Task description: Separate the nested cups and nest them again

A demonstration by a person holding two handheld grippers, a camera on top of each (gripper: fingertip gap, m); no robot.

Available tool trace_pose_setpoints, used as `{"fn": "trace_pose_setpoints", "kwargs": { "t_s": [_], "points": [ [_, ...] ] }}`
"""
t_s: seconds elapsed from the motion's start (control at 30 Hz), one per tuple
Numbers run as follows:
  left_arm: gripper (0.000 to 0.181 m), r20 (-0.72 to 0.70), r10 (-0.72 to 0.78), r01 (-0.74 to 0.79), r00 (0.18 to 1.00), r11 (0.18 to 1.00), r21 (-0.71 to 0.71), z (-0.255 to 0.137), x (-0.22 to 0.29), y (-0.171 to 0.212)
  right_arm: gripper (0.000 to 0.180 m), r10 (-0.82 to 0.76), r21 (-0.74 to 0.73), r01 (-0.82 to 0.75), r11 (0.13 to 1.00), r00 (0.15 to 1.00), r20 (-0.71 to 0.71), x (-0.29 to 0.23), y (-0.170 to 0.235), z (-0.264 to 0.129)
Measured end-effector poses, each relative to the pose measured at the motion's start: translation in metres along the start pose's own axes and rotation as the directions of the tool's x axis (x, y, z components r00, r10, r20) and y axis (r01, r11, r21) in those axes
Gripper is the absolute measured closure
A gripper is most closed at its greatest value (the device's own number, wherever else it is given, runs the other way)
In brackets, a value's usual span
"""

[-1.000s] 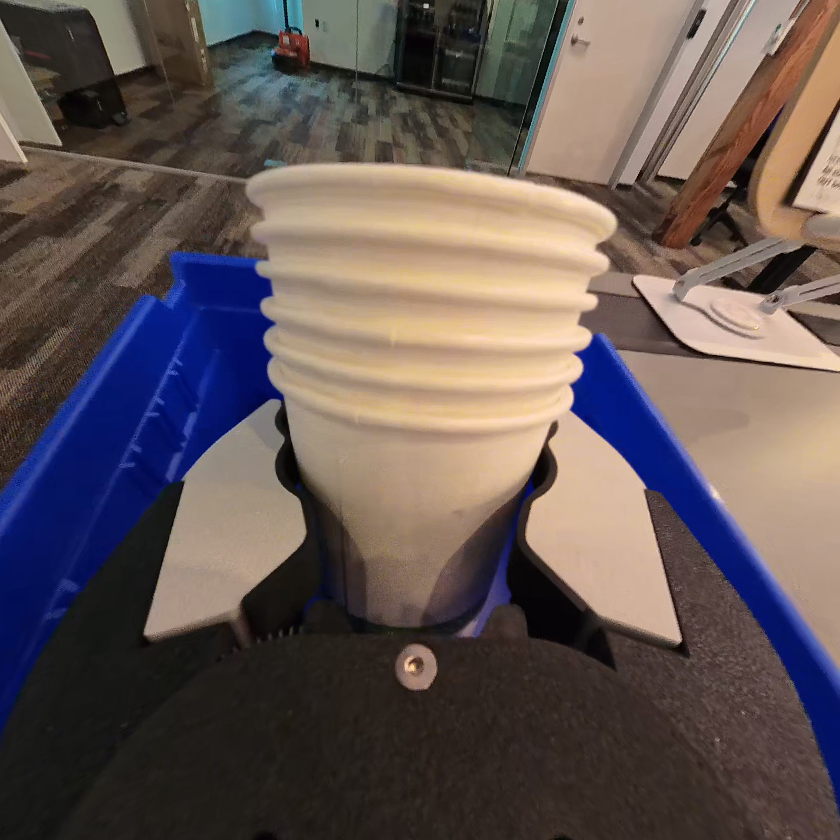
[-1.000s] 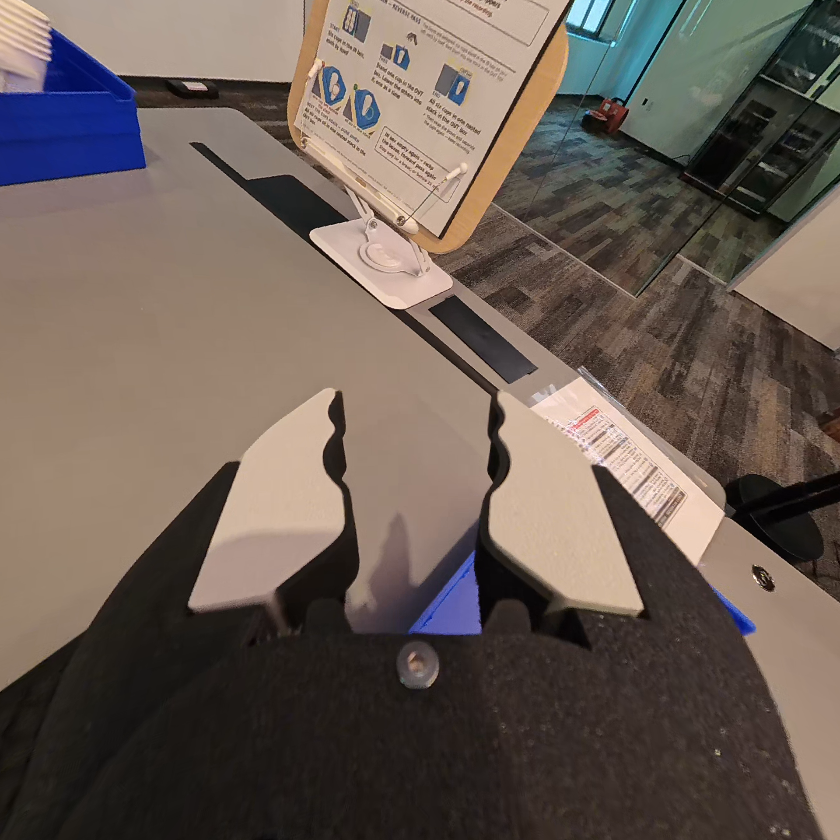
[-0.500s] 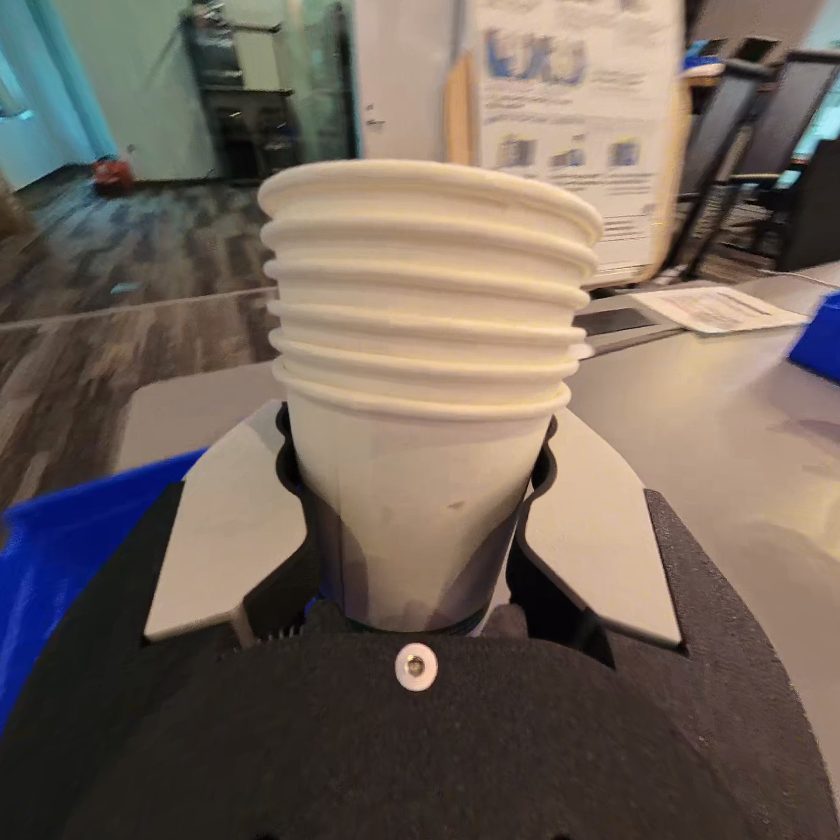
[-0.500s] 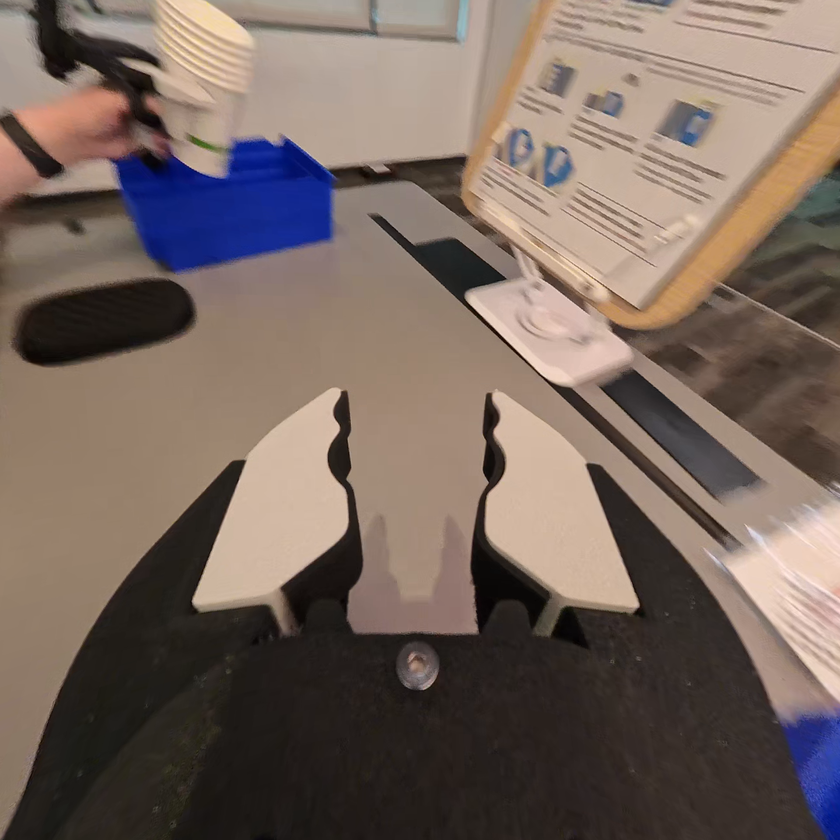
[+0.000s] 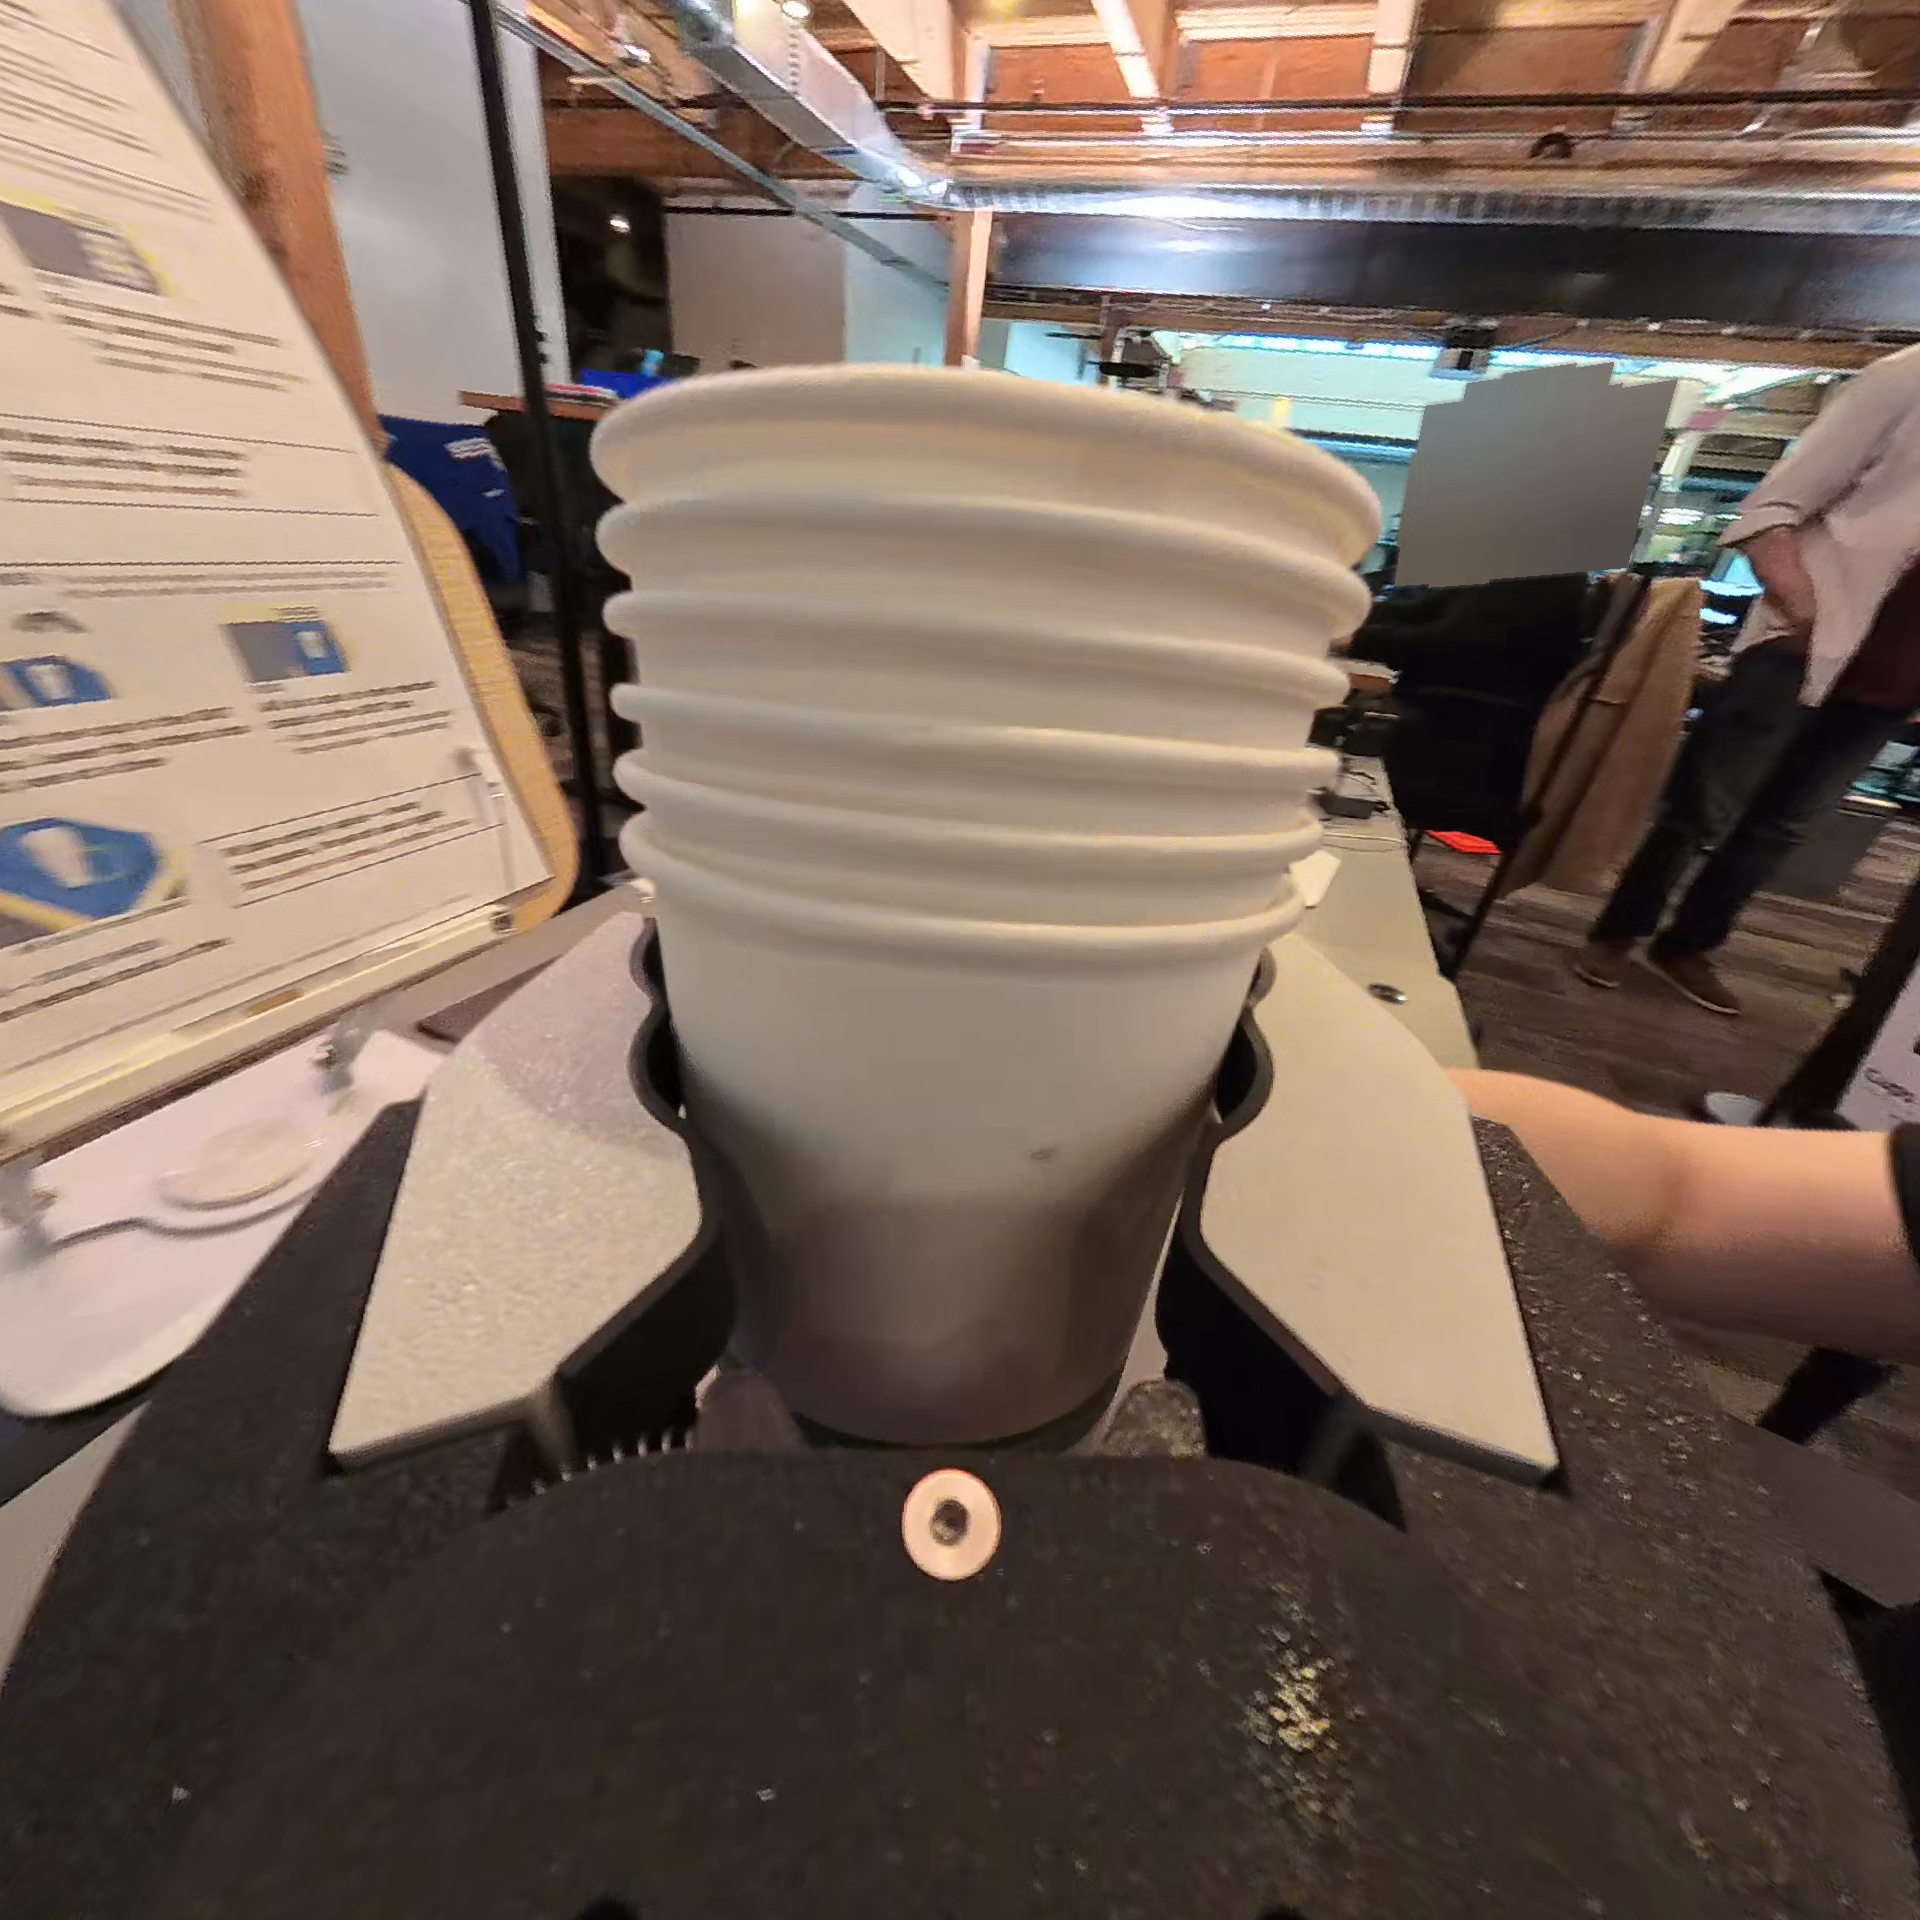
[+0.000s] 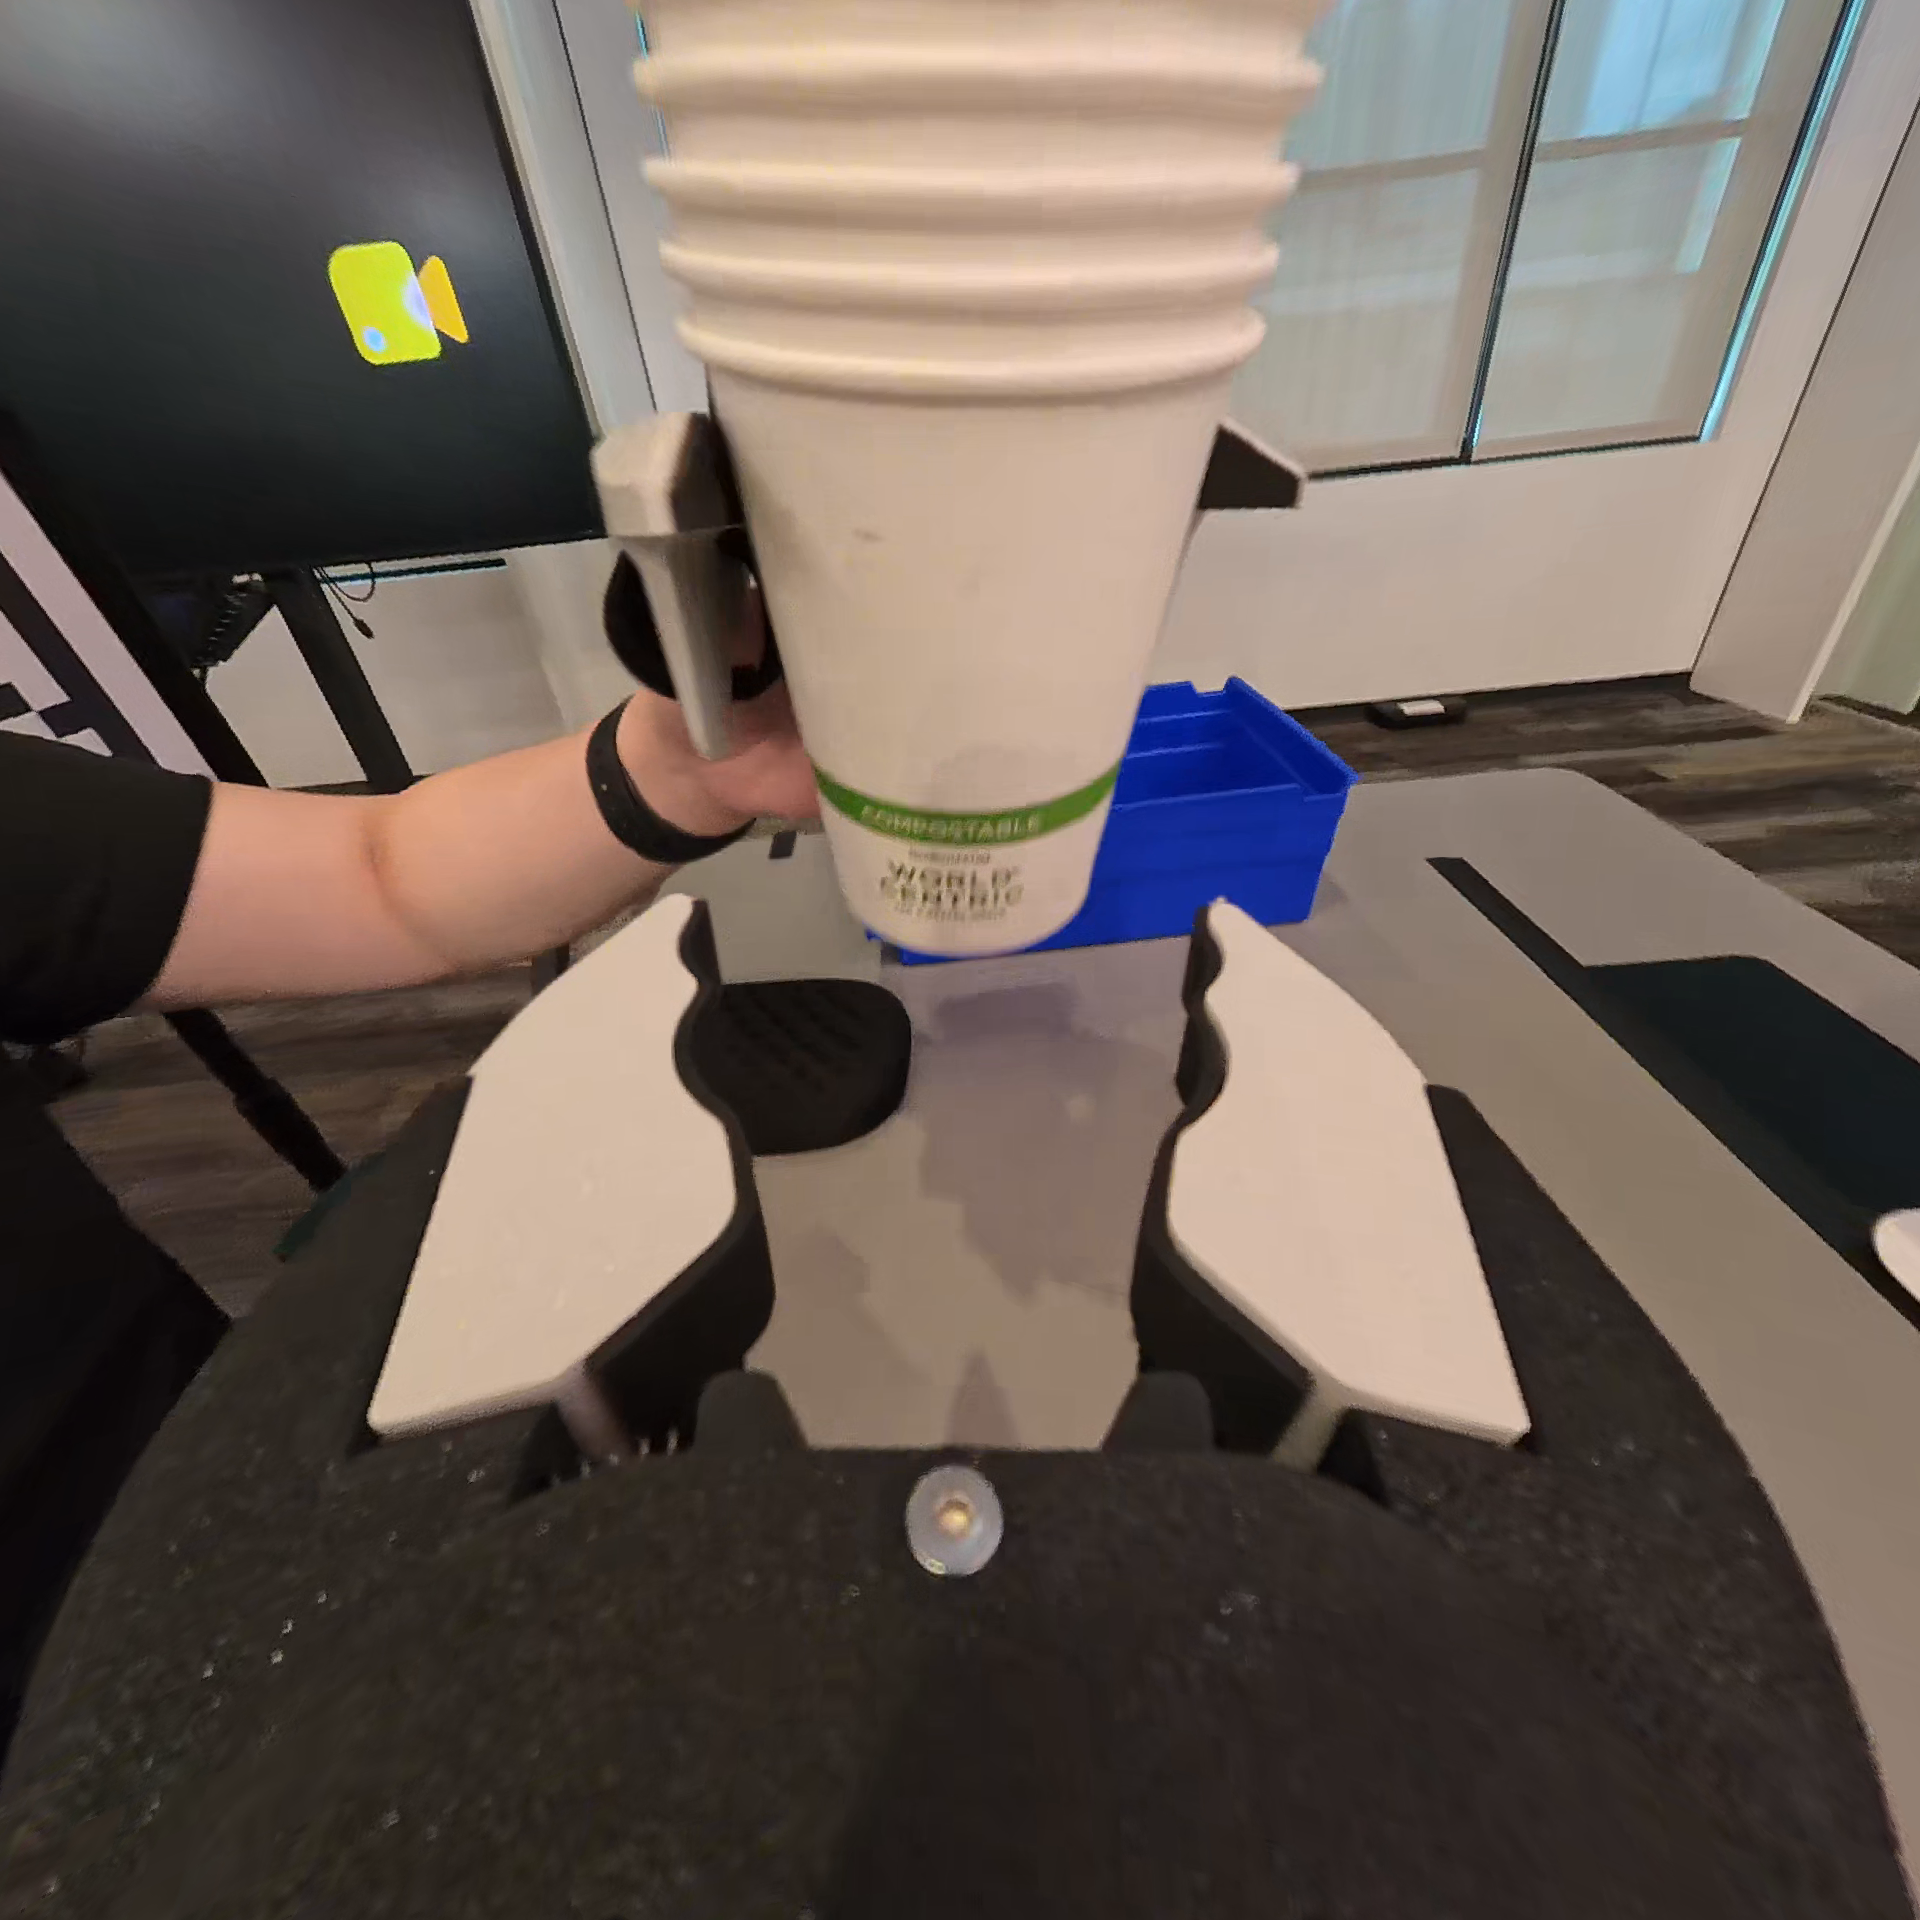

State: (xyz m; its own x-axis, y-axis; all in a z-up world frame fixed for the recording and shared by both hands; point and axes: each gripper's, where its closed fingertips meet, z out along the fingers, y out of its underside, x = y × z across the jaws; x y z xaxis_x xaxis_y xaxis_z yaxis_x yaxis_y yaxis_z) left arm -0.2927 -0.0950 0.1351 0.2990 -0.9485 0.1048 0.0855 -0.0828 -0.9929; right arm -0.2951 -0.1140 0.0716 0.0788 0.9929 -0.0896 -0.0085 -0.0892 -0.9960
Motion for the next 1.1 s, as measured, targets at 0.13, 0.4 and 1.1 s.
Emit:
{"fn": "trace_pose_setpoints", "kwargs": {
  "t_s": [0.13, 0.4, 1.1],
  "points": [
    [0.078, -0.084, -0.039, 0.04, 0.996, 0.999, 0.013, 0.022, 0.019, -0.001, 0.082, -0.057, 0.039, 0.058, 0.998, 0.998, -0.021, 0.001, -0.001, 0.013],
    [0.078, -0.184, -0.075, 0.082, 0.98, 0.996, 0.031, 0.038, 0.039, 0.006, 0.102, 0.013, 0.138, -0.037, 0.99, 0.986, 0.168, -0.017, -0.012, 0.004],
    [0.082, -0.152, 0.163, -0.176, 0.975, 0.981, -0.081, 0.032, 0.061, 0.017, 0.104, -0.158, 0.02, 0.157, 0.987, 0.983, 0.094, -0.029, -0.005, -0.012]
  ]
}}
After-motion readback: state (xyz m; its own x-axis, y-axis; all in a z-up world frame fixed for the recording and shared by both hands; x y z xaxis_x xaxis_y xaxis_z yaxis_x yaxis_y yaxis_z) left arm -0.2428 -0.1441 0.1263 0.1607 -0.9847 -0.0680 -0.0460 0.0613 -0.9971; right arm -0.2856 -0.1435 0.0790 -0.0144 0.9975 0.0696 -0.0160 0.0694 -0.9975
